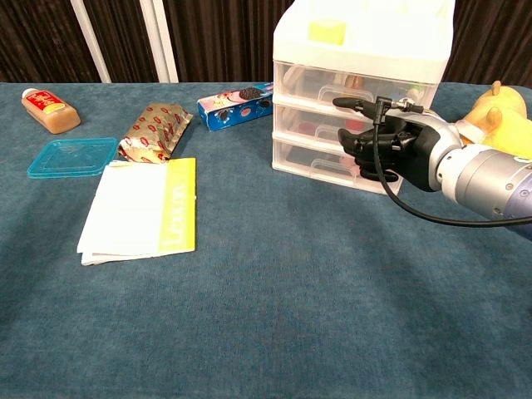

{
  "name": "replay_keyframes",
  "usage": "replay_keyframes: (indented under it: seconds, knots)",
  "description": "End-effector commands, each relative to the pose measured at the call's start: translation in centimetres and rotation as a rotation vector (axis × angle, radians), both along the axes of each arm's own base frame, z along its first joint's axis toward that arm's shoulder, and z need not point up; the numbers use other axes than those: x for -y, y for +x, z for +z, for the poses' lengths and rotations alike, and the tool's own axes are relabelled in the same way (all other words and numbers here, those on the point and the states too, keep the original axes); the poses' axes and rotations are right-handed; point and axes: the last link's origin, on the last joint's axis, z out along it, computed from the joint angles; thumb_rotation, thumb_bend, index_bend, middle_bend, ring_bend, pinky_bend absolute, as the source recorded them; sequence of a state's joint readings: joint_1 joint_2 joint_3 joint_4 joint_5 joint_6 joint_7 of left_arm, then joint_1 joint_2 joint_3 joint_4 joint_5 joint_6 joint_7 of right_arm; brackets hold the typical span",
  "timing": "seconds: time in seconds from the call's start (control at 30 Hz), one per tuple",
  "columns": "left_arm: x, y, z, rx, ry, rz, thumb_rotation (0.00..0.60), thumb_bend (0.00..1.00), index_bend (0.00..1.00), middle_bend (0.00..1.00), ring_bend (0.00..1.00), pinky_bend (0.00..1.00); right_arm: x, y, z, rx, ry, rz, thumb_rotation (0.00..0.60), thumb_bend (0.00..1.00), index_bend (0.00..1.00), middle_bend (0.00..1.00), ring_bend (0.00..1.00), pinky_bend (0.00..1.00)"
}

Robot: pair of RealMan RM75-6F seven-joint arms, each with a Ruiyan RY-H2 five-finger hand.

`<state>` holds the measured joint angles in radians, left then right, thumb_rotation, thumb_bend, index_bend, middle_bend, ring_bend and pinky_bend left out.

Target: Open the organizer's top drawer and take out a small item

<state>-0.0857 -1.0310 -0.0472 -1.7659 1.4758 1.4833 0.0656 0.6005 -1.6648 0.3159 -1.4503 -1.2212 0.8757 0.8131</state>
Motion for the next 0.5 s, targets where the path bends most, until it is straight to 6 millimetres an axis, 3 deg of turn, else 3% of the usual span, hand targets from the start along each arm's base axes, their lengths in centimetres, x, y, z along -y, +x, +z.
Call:
replay_keyframes:
  seconds: [0.03, 0.5]
  knots:
    - [0.00, 0.01, 0.02, -0.001, 0.001, -0.001, 0.600, 0.47, 0.10, 0.00, 0.00, 0.00, 0.07, 0.07, -0.03, 0.004, 0.001, 0.000, 0.600, 0.62, 0.00, 0.94, 1.00, 1.00]
    - [0.02, -0.07, 0.01, -0.010, 0.000, 0.002, 0.600, 0.47, 0.10, 0.00, 0.00, 0.00, 0.75, 0.76, 0.26, 0.022, 0.010, 0.013, 0.600, 0.62, 0.00, 0.94, 1.00, 1.00]
